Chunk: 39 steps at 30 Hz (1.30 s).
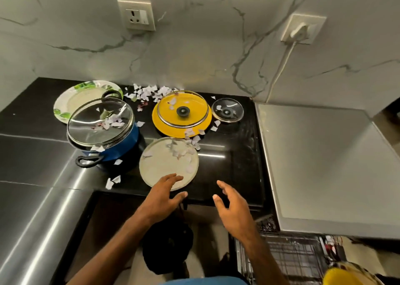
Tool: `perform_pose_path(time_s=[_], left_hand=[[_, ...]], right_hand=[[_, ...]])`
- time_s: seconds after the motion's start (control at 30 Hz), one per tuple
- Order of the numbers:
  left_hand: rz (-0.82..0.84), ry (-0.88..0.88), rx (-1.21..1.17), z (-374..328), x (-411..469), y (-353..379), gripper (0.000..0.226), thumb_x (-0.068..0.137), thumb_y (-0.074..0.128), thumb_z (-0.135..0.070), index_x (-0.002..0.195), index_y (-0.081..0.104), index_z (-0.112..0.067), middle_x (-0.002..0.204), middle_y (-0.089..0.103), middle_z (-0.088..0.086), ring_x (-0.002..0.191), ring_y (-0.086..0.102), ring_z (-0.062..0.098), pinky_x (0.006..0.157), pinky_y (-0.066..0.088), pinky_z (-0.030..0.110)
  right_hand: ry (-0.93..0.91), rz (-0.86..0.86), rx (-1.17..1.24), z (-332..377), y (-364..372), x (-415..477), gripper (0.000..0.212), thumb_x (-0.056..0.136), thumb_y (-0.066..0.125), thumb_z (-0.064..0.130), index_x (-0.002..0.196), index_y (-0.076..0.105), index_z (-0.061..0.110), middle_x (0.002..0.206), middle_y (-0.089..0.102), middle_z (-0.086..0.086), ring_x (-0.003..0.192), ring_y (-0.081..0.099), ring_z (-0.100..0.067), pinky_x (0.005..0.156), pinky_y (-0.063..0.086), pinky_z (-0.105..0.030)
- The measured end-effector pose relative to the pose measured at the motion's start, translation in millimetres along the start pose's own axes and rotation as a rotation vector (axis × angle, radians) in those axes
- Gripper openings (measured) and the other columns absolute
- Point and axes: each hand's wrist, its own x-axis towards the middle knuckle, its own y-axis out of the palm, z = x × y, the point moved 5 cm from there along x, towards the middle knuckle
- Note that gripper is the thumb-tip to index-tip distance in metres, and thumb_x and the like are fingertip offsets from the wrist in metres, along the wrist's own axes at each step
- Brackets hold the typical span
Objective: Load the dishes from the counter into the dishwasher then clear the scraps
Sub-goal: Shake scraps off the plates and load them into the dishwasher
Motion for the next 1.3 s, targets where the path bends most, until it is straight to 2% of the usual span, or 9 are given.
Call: perform_pose_path(time_s=[0.13,0.3,0.57,0.67,0.87,0.93,1.03,1.2,1.3], left_hand=[[-0.034,-0.105,-0.269,-0.4,30.6,-11.1,0.047,0.091,0.072,-0.042,0.135,0.06,-0.029,0.129,0.057,-0.015,0.114,0.06,0.007,0.096,0.05,0.025],[-0.109,-0.228,-0.596,6.3,91.2,-15.7,0.051,0.09,0.071,-0.047,0.132,0.063,-0.018,0.117,0.072,0.001,0.1,0.072,0.014,0.093,0.059,0.037],[-0.247,-0.442,-1.179,2.4,190.7,-35.5,0.021,0.094,0.07,-0.034,0.097,0.062,-0.014,0.104,0.066,0.01,0.099,0.067,0.021,0.083,0.056,0.028],[-0.317,-0.525,-1.301,0.0,218.8,-38.0,0.022,0.095,0.07,-0.029,0.097,0.062,-0.009,0.099,0.067,0.013,0.093,0.068,0.023,0.08,0.056,0.03],[-0.397,-0.637,-1.41,1.9,251.9,-40.6,0.008,0.089,0.071,-0.001,0.091,0.065,-0.006,0.097,0.07,0.013,0.079,0.066,0.02,0.076,0.056,0.028],[-0.413,-0.66,-1.423,1.9,253.4,-43.7,0.014,0.085,0.072,0.003,0.085,0.064,-0.008,0.095,0.069,0.012,0.075,0.064,0.019,0.071,0.053,0.026],[-0.446,-0.673,-1.45,4.1,239.1,-47.2,0.017,0.081,0.074,0.004,0.089,0.065,-0.008,0.093,0.069,0.013,0.073,0.063,0.018,0.067,0.054,0.025],[-0.458,-0.655,-1.431,8.3,165.3,-41.8,0.023,0.078,0.075,-0.004,0.1,0.071,-0.01,0.089,0.074,0.009,0.073,0.063,0.015,0.072,0.052,0.029],[-0.517,-0.673,-1.389,20.5,117.0,-33.1,0.017,0.086,0.066,-0.005,0.102,0.07,-0.005,0.098,0.077,0.015,0.079,0.064,0.02,0.074,0.05,0.033]], right_hand=[[0.02,0.035,0.021,6.0,6.1,22.0,0.049,0.103,0.063,0.033,0.15,0.051,0.034,0.147,0.056,0.012,0.135,0.051,-0.003,0.111,0.044,-0.028],[0.03,0.071,0.039,14.3,7.1,63.6,0.047,0.102,0.064,0.032,0.148,0.053,0.033,0.14,0.061,0.012,0.127,0.057,-0.003,0.109,0.048,-0.028],[0.031,0.11,0.141,22.8,7.2,136.6,0.045,0.101,0.067,0.027,0.145,0.058,0.028,0.13,0.067,0.008,0.114,0.064,0.001,0.107,0.053,-0.03],[0.041,0.126,0.161,19.3,-0.2,160.4,0.043,0.101,0.067,0.026,0.143,0.059,0.028,0.126,0.068,0.008,0.109,0.066,0.001,0.104,0.054,-0.027],[0.106,0.161,0.168,8.8,-13.0,209.5,0.037,0.101,0.067,0.029,0.137,0.063,0.029,0.115,0.07,0.014,0.101,0.068,-0.001,0.084,0.055,-0.013],[0.147,0.167,0.184,6.7,-11.6,225.5,0.036,0.1,0.067,0.029,0.136,0.064,0.026,0.108,0.072,0.013,0.096,0.071,-0.005,0.085,0.059,-0.019],[0.205,0.172,0.23,7.7,-5.7,251.1,0.035,0.101,0.066,0.028,0.135,0.064,0.02,0.1,0.074,0.009,0.089,0.075,-0.009,0.087,0.062,-0.032],[0.339,0.191,0.281,9.8,13.6,295.3,0.035,0.103,0.061,0.033,0.133,0.057,0.016,0.107,0.074,-0.001,0.073,0.076,-0.012,0.058,0.057,-0.025],[0.387,0.139,0.243,12.9,19.7,314.2,0.029,0.104,0.058,0.037,0.117,0.066,0.013,0.095,0.077,0.001,0.059,0.072,-0.011,0.049,0.05,-0.025]])
